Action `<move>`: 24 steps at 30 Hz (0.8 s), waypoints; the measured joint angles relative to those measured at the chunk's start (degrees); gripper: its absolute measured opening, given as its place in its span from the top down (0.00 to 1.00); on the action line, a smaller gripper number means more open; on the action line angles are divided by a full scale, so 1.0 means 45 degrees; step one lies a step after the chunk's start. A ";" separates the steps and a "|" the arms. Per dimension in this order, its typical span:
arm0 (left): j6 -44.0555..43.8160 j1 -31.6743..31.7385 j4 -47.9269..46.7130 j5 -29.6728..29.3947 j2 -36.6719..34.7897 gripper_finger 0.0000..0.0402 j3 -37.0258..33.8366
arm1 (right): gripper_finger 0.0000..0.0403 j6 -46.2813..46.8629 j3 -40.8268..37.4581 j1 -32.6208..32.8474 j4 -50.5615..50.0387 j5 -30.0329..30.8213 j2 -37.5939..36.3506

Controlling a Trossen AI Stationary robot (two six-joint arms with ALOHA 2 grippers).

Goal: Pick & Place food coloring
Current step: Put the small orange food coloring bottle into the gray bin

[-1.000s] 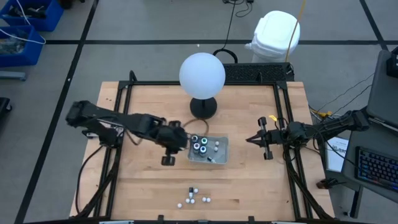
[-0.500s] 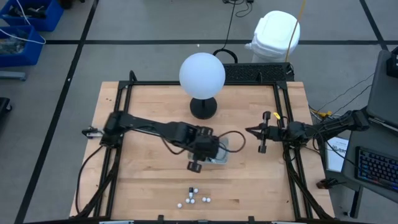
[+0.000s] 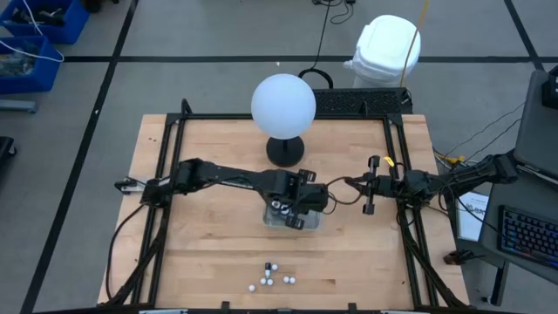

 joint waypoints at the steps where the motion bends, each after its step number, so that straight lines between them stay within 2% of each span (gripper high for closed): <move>1: 0.0000 0.0054 0.0030 0.0205 0.0000 0.83 0.0000 | 1.00 0.0009 0.0000 0.0005 -0.0004 -0.0001 0.0004; 24: 0.0607 0.0150 0.1076 0.1061 0.0953 0.83 -0.0025 | 1.00 -0.0126 0.0000 0.0005 0.0043 -0.0015 -0.0010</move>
